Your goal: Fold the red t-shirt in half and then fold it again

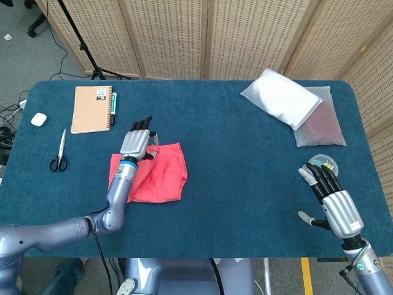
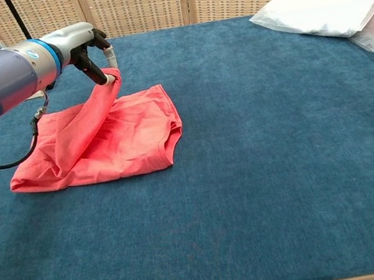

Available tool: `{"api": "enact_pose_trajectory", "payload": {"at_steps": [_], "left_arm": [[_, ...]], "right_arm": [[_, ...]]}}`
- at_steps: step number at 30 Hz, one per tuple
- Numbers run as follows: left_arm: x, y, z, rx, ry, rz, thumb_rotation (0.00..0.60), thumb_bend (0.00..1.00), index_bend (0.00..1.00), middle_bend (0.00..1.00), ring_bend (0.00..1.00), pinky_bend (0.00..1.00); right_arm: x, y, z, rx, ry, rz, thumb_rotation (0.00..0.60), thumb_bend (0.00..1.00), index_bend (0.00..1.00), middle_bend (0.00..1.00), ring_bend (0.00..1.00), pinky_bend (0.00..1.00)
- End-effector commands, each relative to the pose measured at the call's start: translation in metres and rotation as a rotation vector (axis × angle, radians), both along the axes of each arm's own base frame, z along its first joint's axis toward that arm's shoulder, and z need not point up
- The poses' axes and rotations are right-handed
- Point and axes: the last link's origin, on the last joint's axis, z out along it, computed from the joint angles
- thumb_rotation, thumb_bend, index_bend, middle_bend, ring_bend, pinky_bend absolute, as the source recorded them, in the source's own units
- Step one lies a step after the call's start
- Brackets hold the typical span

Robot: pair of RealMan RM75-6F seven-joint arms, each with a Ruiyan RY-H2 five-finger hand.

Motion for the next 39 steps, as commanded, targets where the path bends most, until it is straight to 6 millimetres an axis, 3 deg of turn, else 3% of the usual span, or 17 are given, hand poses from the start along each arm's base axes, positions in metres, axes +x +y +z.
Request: {"api": "enact_pose_trajectory", "payload": {"at_steps": [1,3,6,7,8,12,16,21,24,26,32,39], "left_arm": [[0.002,0.000,-0.006,-0.015,0.001,0.000,0.600,0.48,0.74,0.00,0.00,0.00],[0.003,-0.001,-0.009,-0.020,-0.012,0.000,0.600,0.43,0.59,0.00,0.00,0.00],[0.002,-0.002,-0.010,-0.017,-0.046,-0.010,0.600,0.26,0.14,0.00,0.00,0.00],[0.002,-0.002,-0.009,-0.015,-0.054,-0.017,0.600,0.18,0.03,0.00,0.00,0.00],[0.001,-0.003,-0.009,-0.015,-0.061,-0.024,0.600,0.11,0.00,0.00,0.00,0.00],[-0.006,-0.007,0.001,-0.003,-0.068,-0.055,0.600,0.01,0.00,0.00,0.00,0.00],[-0.015,-0.011,0.015,0.019,-0.078,-0.077,0.600,0.00,0.00,0.00,0.00,0.00],[-0.048,-0.027,0.042,0.030,-0.063,-0.143,0.600,0.03,0.00,0.00,0.00,0.00],[-0.077,-0.036,0.054,0.021,-0.029,-0.165,0.600,0.06,0.10,0.00,0.00,0.00],[-0.096,-0.039,0.060,0.022,0.003,-0.169,0.600,0.09,0.25,0.00,0.00,0.00],[-0.132,-0.043,0.056,0.007,0.032,-0.149,0.600,0.19,0.41,0.00,0.00,0.00],[-0.138,-0.043,0.045,0.012,0.016,-0.164,0.600,0.25,0.44,0.00,0.00,0.00]], "right_arm": [[0.000,0.000,0.000,0.002,0.000,-0.001,0.600,0.00,0.00,0.00,0.00,0.00],[-0.001,0.000,0.000,0.003,0.001,-0.002,0.600,0.00,0.00,0.00,0.00,0.00],[-0.001,0.000,0.000,0.001,0.001,-0.002,0.600,0.00,0.00,0.00,0.00,0.00],[-0.001,0.000,0.000,0.001,0.000,-0.002,0.600,0.00,0.00,0.00,0.00,0.00],[-0.001,0.000,0.000,0.001,0.001,-0.002,0.600,0.00,0.00,0.00,0.00,0.00],[-0.001,0.001,0.000,0.003,0.003,-0.001,0.600,0.00,0.00,0.00,0.00,0.00],[0.000,0.002,-0.002,0.006,0.006,0.001,0.600,0.00,0.00,0.00,0.00,0.00],[0.001,0.004,-0.002,0.006,0.008,0.008,0.600,0.00,0.00,0.00,0.00,0.00],[0.002,0.004,-0.003,0.008,0.010,0.009,0.600,0.00,0.00,0.00,0.00,0.00],[0.003,0.005,-0.004,0.011,0.011,0.011,0.600,0.00,0.00,0.00,0.00,0.00],[0.005,0.006,-0.008,0.018,0.020,0.022,0.600,0.00,0.00,0.00,0.00,0.00],[0.005,0.005,-0.010,0.023,0.026,0.020,0.600,0.00,0.00,0.00,0.00,0.00]]}}
